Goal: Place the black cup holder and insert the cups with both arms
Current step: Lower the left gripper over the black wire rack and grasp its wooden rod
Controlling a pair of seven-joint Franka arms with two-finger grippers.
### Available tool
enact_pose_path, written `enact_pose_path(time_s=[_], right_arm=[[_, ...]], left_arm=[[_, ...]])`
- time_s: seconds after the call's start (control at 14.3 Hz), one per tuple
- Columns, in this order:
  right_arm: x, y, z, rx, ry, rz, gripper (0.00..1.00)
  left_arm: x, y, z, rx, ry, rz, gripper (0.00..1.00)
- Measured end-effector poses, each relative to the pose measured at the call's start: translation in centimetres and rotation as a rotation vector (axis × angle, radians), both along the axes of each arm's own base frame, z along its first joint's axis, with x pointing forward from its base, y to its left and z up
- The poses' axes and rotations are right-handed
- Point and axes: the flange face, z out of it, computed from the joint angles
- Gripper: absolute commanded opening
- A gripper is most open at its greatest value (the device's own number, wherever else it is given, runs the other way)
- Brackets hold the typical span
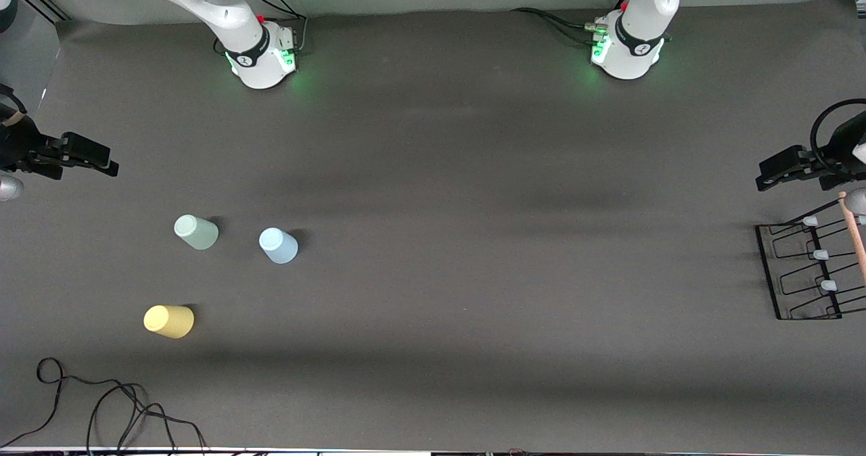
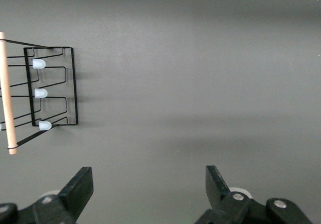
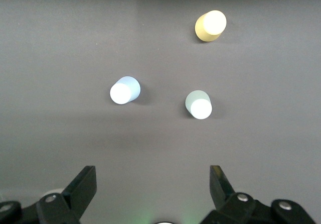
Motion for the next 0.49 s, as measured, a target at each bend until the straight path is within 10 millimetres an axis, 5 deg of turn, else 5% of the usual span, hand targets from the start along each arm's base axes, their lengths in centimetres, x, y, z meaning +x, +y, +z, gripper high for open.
enact_pose_path(time_s=[0.49], right_arm=[[0.0,0.0,0.0,0.0,-0.001,0.001,1.0]], left_arm=[[-0.4,6.8,0.0,0.001,-0.002,0.0,1.0]])
